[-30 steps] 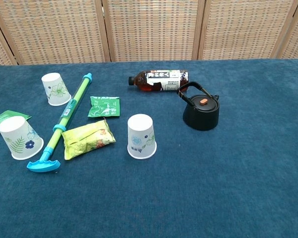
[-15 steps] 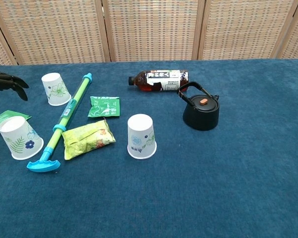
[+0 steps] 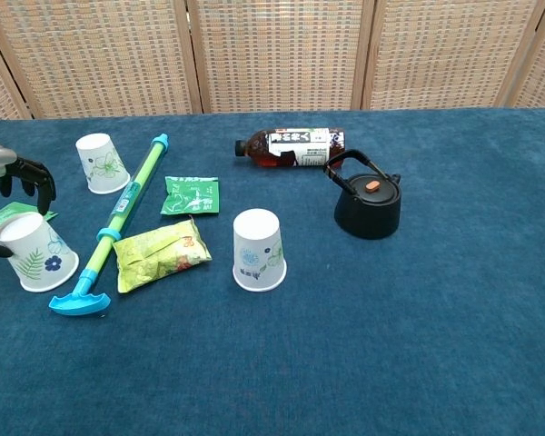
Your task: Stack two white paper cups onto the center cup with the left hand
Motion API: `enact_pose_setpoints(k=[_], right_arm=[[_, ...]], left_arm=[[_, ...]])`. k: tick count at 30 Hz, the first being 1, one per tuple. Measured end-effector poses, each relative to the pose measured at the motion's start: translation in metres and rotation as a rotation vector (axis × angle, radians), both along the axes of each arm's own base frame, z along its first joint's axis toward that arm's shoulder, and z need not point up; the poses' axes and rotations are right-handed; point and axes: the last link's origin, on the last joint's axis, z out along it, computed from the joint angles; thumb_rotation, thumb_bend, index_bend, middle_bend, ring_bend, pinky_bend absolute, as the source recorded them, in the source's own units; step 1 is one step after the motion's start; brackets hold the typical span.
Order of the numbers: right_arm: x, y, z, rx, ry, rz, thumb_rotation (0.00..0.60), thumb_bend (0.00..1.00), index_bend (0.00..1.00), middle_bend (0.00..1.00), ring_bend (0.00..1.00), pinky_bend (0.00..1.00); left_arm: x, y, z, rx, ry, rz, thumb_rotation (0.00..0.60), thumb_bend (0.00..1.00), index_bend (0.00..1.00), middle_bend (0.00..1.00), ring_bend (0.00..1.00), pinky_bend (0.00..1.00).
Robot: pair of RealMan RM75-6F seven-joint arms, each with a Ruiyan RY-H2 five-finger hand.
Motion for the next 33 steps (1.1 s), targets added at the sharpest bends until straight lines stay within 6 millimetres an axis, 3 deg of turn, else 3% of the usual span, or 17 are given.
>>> enact_pose_setpoints(k=[8,13,23,33], right_arm=[[0.0,-0.001,0.001,-0.002,-0.009,-0.001,0.6,0.0,0.0,0.0,0.0,0.0],[-0.002,-0.003,0.002,-0.002,-0.009,-0.011,0.6,0.0,0.0,0.0,0.0,0.0],[-0.007,-0.013,0.003,-0.018,-0.003,-0.046,0.6,0.0,0.0,0.0,0.0,0.0],[-0.013,-0.02,0.003,-0.031,0.006,-0.083,0.6,0.0,0.0,0.0,0.0,0.0]], left_arm=[[0.009,0.0,0.011,0.016,-0.033,0.005,0.6,0.13,0.6,0.43,0.46,0.5],[0.035,0.002,0.022,0.03,-0.096,-0.04,0.6,0.13,0.61,0.43,0.46,0.5],[0.148,0.025,0.016,-0.007,-0.182,-0.222,0.6,0.13,0.6,0.43,0.46,0.5],[0.236,0.032,-0.03,-0.08,-0.059,-0.368,0.6,0.13,0.61,0.43,0.46,0.5]])
